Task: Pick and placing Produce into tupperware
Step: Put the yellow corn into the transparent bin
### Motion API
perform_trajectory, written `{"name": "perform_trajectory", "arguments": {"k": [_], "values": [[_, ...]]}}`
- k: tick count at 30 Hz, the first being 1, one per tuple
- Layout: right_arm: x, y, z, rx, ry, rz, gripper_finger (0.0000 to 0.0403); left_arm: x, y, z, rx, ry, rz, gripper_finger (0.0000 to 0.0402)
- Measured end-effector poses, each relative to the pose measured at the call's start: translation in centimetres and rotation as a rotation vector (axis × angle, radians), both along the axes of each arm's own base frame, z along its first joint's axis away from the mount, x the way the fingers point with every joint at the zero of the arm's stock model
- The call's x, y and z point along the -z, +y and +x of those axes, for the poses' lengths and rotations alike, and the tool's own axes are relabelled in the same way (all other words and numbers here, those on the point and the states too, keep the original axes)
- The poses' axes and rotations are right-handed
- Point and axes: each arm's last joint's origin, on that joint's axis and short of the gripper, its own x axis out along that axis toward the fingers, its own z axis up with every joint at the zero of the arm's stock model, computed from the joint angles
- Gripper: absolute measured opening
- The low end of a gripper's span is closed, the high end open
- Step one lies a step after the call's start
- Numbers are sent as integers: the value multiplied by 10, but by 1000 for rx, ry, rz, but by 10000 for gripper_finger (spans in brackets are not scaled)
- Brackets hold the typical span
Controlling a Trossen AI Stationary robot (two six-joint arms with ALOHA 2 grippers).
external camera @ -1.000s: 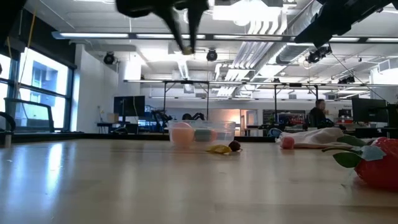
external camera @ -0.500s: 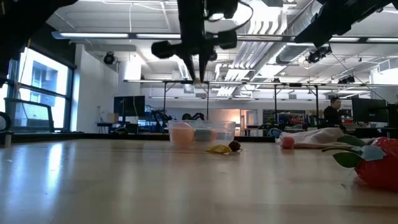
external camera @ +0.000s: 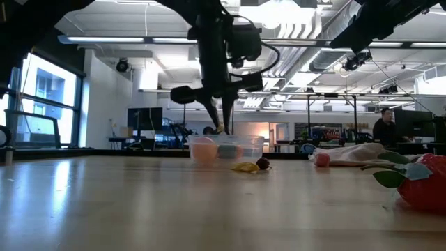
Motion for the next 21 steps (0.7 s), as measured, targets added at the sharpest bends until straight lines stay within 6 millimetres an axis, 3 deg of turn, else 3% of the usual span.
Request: {"name": "perform_trajectory", "arguments": {"k": [5,21], "values": [[0,0,0,0,0,0,0,12,0,-1,-10,-3,21,51],[0,0,0,0,0,0,0,19,22,-7,-13,6,27,51]]}}
